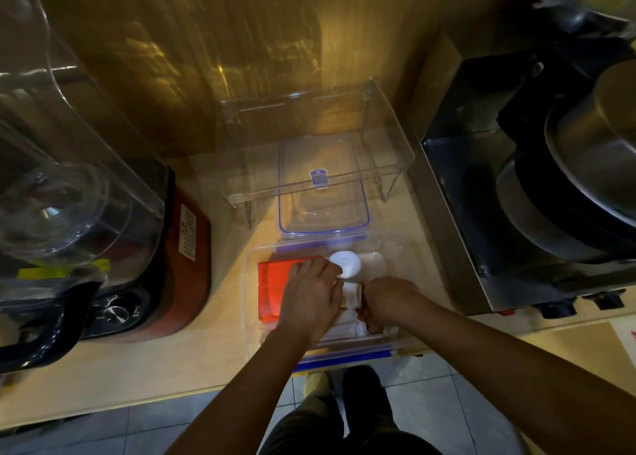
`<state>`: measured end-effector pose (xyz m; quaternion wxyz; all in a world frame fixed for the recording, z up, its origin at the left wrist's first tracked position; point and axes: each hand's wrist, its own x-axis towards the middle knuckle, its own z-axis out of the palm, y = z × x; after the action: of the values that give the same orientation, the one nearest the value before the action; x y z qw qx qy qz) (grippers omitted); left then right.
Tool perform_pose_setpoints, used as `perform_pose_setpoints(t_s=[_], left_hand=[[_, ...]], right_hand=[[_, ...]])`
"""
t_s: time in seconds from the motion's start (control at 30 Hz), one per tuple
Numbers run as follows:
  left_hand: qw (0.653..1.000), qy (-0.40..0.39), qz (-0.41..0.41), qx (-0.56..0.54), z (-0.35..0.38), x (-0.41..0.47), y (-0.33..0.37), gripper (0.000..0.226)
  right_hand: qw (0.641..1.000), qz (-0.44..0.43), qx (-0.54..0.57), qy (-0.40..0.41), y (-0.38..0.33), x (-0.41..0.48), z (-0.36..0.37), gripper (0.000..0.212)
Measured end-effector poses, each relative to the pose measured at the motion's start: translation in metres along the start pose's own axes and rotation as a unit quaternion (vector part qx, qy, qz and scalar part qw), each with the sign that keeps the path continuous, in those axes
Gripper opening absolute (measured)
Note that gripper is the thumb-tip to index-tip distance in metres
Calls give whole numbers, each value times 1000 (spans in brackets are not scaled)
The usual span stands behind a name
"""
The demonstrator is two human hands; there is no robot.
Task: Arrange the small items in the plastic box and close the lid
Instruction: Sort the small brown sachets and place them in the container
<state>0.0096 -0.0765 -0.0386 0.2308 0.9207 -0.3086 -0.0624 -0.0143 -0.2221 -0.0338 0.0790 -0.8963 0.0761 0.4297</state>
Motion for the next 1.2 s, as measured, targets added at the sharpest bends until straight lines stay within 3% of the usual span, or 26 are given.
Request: perform_pose_setpoints(t_s=[0.23,0.33,0.53,0.67,0.8,0.93,1.1,1.2], left_hand=[[999,-36,15,29,6,-1,-5,24],[998,-38,23,38,7,-3,-8,25],[997,-56,62,-3,10,-3,-6,38],[995,-59,36,-71,10,-1,-1,44],[987,-67,0,-148,6,2,0,20],[950,-41,-105,-292,-3,-2,-1,11],[813,4,-234,-532,-22,0,1,9],[784,-60,-294,-544,-27,1,-1,17]], right_hand=[[1000,10,13,9,-3,2,4,40],[999,7,-31,-9,1,-4,-12,29],[993,-16,-78,83,5,-22,-53,32],[984,-116,-46,129,5,-32,-64,20],[964,-204,18,167,2,-33,-64,5],[953,-217,140,159,1,-28,-61,12],[920,-189,318,133,9,-25,-58,12],[889,-184,396,137,8,-25,-57,9]])
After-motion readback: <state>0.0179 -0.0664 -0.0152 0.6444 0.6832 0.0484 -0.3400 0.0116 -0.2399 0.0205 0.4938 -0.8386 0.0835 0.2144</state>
